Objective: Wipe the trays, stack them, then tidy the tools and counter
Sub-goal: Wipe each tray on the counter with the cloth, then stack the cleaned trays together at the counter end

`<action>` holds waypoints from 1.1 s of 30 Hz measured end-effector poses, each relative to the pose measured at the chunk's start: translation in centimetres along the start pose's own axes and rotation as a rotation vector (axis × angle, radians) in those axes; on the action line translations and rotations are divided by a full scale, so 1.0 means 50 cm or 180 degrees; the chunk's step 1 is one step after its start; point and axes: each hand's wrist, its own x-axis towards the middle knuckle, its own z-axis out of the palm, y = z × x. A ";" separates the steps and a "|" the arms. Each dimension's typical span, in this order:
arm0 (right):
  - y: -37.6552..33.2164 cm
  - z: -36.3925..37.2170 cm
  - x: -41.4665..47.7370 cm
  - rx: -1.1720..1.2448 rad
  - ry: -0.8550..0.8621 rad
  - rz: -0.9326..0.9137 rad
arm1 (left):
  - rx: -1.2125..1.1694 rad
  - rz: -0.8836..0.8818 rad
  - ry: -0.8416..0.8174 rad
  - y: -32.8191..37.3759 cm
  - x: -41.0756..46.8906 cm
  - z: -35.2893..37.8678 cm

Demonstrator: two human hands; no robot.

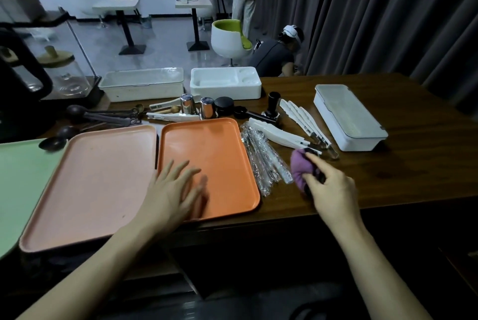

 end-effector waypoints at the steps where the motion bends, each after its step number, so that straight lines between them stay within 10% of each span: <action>1: 0.015 -0.003 0.009 -0.0122 0.0003 0.0072 | -0.0150 0.0027 -0.0020 0.007 -0.006 0.000; 7: 0.018 0.050 0.010 -0.1060 -0.0350 0.0069 | -0.0663 -0.0076 -0.0020 0.011 -0.051 -0.006; 16: -0.261 0.250 -0.139 0.0519 -0.1158 -0.1606 | -0.1235 -0.0397 0.0455 -0.113 -0.163 -0.113; 33: -0.791 0.709 -0.334 0.1478 -0.2018 -0.1805 | -0.1334 -0.1336 0.1388 -0.676 -0.374 -0.458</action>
